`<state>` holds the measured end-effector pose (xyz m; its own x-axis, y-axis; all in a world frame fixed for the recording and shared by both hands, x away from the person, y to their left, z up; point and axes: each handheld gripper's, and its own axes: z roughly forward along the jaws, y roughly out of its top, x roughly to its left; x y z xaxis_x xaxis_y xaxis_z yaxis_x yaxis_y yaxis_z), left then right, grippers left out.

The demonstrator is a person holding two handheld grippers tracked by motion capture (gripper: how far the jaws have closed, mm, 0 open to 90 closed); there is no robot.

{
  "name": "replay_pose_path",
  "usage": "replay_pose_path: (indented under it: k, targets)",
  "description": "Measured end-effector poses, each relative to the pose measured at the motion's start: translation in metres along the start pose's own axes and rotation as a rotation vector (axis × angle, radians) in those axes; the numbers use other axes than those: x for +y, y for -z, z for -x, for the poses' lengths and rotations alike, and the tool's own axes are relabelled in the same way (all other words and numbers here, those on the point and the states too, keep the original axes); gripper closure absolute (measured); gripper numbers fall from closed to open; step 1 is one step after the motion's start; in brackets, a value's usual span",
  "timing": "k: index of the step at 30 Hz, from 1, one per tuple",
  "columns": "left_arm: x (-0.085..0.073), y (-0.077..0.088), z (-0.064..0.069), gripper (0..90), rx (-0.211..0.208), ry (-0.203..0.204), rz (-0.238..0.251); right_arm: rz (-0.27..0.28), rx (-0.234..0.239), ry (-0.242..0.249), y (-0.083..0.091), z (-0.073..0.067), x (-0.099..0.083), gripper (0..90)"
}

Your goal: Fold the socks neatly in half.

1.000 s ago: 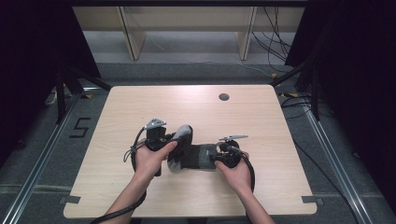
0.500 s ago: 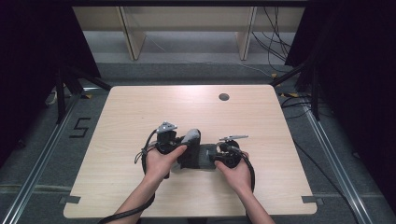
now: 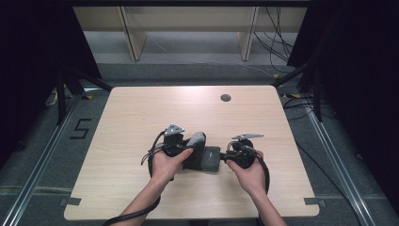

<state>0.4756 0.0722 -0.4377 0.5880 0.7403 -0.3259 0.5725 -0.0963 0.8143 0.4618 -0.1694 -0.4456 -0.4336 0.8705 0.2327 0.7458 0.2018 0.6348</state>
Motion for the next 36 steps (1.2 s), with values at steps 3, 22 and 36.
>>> replay_pose_path:
  k: [3, 22, 36]
  targets:
    - [-0.002, -0.005, 0.001, 62.8, 0.006, -0.016, -0.004, -0.026, 0.013, -0.045, -0.002, 0.008, -0.011, 68.1]
    - [-0.011, -0.033, 0.013, 56.6, -0.023, -0.098, -0.036, -0.03, -0.001, -0.099, 0.005, 0.011, -0.017, 63.5]
    - [-0.01, -0.041, 0.025, 40.9, -0.058, -0.142, -0.02, 0.023, -0.004, -0.086, 0.011, 0.019, -0.018, 62.2]
